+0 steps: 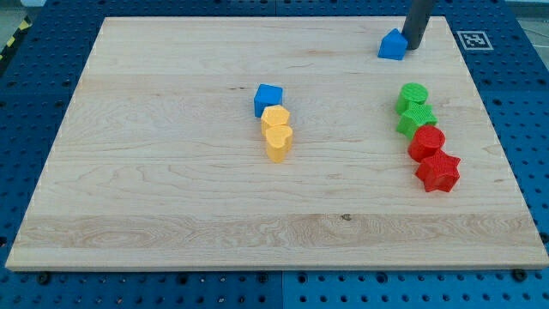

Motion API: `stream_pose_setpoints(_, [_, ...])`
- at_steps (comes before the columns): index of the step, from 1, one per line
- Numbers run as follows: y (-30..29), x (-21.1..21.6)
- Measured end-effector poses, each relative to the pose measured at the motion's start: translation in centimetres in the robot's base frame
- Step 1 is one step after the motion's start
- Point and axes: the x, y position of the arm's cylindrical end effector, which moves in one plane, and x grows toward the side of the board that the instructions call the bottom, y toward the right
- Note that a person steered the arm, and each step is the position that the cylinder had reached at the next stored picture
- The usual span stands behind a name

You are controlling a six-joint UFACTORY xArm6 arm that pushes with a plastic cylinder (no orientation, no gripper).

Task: Move blue triangle towards bottom of the board

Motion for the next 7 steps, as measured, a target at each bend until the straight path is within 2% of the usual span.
stream_pose_setpoints(2, [-0.3, 1.1])
stream_pose_setpoints(7, [-8.6, -0.6])
